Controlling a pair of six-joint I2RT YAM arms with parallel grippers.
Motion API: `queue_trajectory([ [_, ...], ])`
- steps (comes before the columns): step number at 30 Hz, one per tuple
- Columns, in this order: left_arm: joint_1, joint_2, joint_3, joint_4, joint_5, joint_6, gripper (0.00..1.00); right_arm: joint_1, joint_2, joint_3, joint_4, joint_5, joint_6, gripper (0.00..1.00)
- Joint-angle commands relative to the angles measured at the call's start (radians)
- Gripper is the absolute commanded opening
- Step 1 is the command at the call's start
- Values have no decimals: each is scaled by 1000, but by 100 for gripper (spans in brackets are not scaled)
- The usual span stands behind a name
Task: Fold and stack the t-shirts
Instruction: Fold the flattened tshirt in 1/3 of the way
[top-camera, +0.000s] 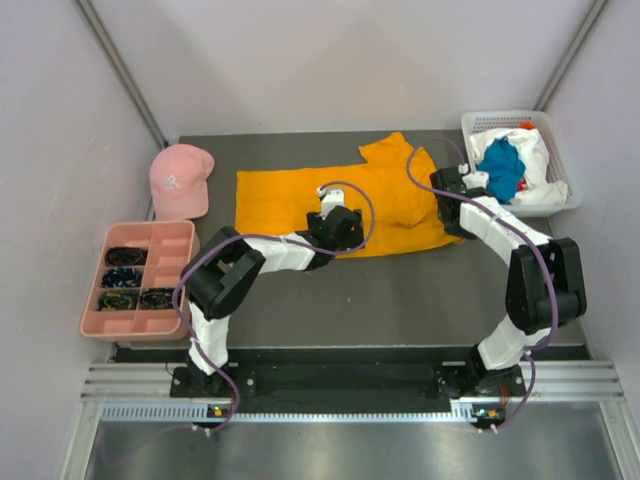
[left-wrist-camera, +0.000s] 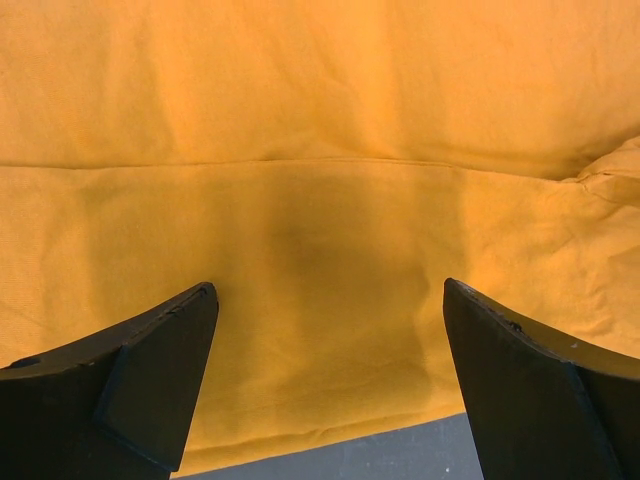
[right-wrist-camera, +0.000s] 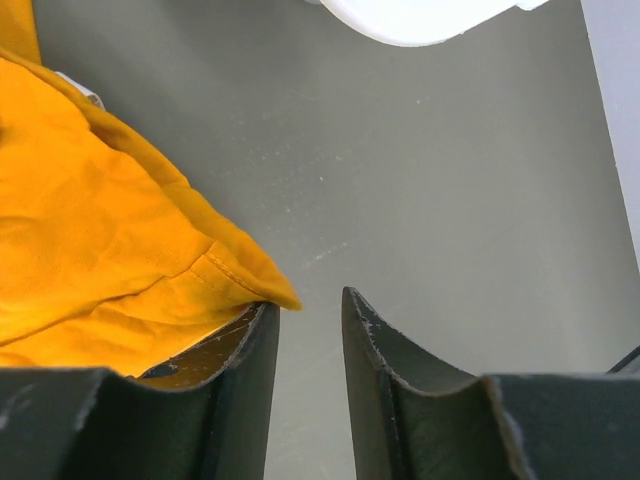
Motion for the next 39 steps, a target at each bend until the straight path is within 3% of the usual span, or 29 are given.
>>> queue_trajectory([
  [1, 7, 37, -27, 31, 9, -36, 99, -10, -25, 31, -2, 36, -10, 33],
  [13, 19, 88, -56, 34, 29, -64, 99, -12, -27, 17, 6, 11, -10, 34],
  [27, 21, 126, -96, -126, -45, -90, 99, -12, -2, 14, -2, -29, -39, 36],
  [33, 21, 122, -121, -126, -53, -90, 99, -10, 44, 37, -31, 40, -55, 0],
  [36, 21, 128, -130, -126, -53, -86, 99, -12, 54, 45, -40, 59, -56, 0],
  [37, 19, 135, -132, -156, -54, -86, 99, -12, 54, 45, -40, 59, -56, 14],
  [39, 19, 142, -133, -161, -54, -84, 99, -12, 53, 45, -45, 74, -44, 25],
])
